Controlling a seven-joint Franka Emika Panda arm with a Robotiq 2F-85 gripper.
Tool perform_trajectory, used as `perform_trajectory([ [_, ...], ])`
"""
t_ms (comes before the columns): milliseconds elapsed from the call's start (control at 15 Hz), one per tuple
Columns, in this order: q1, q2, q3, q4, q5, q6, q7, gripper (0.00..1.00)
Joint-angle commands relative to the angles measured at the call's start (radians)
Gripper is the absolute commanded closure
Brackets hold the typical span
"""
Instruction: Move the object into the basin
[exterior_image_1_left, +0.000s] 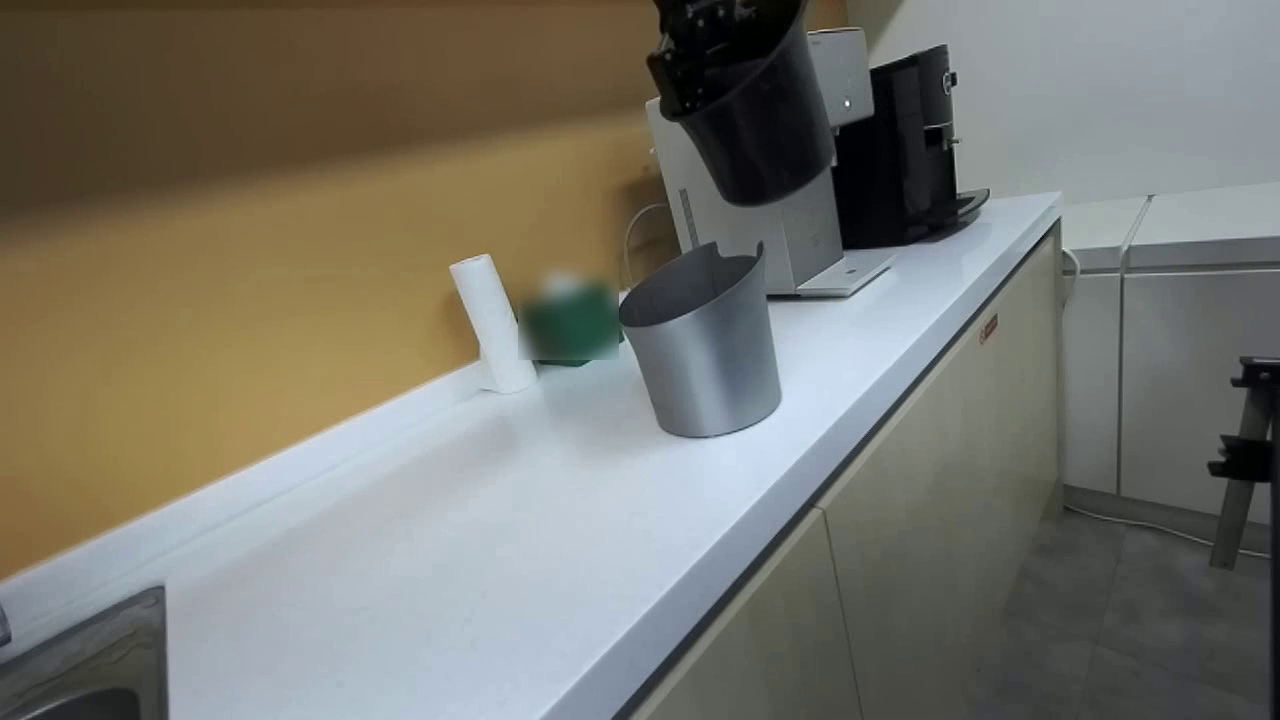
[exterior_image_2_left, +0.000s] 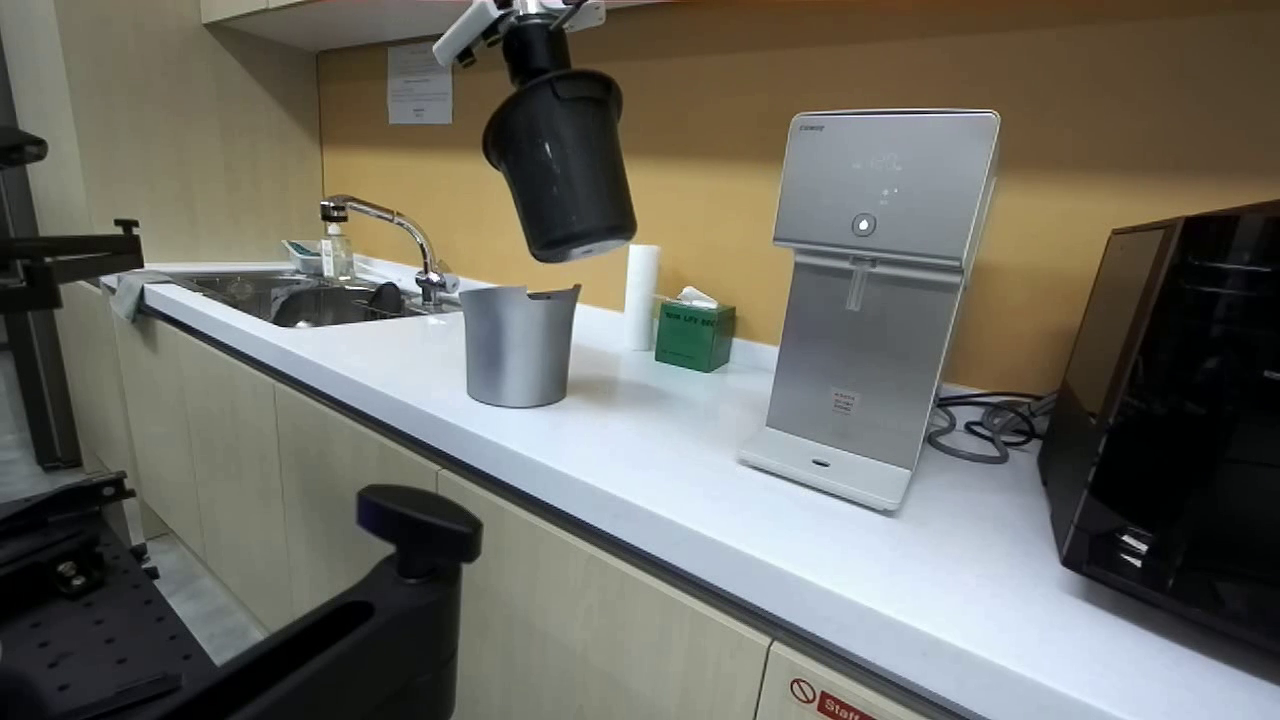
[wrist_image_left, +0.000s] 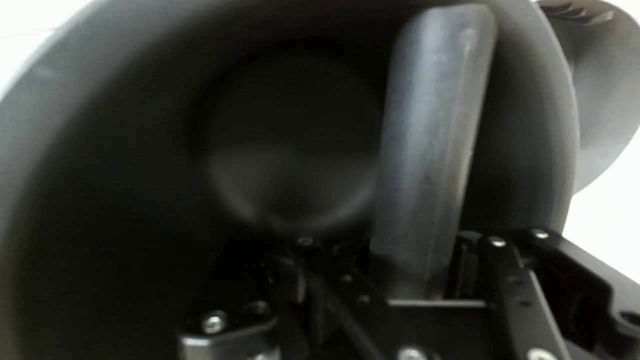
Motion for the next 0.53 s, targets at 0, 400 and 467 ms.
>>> perform_trajectory([
  [0,0.019,0.041,0.005,0.08,0.167,0.022,-0.187,1.0],
  [400,0.04,0.14,0.025,0.142,0.328,-0.029,-0.3,1.0],
  [467,0.043,0.154,0.028,0.146,0.317,-0.027,-0.281,1.0],
])
